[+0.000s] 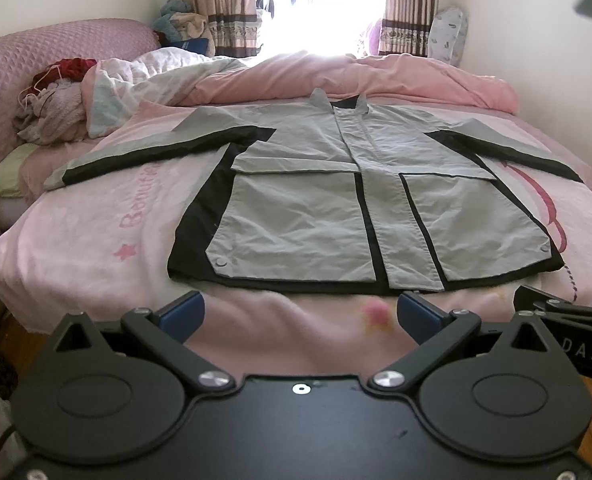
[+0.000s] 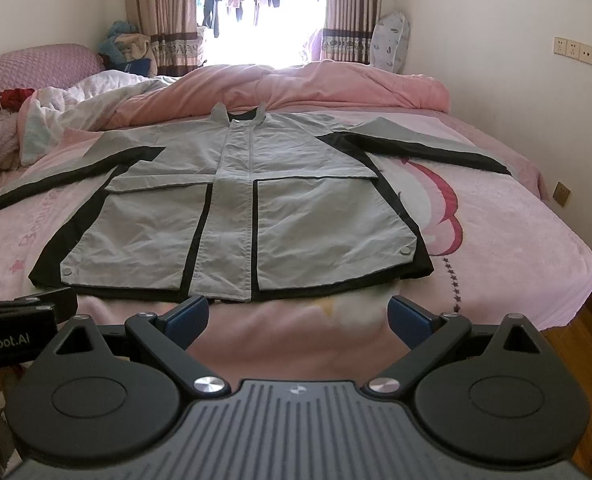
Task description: Fold large clothes
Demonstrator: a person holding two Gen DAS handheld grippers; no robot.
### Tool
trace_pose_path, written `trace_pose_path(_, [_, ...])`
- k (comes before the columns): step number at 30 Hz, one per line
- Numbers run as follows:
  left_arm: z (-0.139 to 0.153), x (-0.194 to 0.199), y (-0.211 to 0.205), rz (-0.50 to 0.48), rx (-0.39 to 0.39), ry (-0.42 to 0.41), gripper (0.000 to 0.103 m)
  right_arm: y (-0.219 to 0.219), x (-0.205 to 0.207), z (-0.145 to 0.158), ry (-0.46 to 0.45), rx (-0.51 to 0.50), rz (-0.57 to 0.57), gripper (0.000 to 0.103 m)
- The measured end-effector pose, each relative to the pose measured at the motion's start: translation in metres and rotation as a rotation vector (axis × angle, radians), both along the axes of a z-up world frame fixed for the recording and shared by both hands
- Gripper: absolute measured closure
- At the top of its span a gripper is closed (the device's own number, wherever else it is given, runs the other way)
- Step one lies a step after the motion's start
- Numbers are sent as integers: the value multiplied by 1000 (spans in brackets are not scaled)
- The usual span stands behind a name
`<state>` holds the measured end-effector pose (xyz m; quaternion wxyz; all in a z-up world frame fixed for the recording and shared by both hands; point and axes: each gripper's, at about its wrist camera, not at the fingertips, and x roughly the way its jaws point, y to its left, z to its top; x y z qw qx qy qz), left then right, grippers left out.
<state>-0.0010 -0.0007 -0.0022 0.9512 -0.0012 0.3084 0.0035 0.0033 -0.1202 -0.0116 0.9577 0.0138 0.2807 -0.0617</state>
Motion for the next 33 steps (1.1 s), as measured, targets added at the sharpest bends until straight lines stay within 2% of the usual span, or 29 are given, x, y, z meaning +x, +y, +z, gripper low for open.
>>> trace_pose_path(23, [-2,3,5,8,-8,11,0,0,2,-2,13,4,-2,0])
trace_pose_path(28, [-7,16,7,-2,-17,45,0,2,14,-6,36,9,-6,0])
trace_pose_path(33, [-8,39,20,-10,-71,57,0,-3,40,-2,35,32,-3,0])
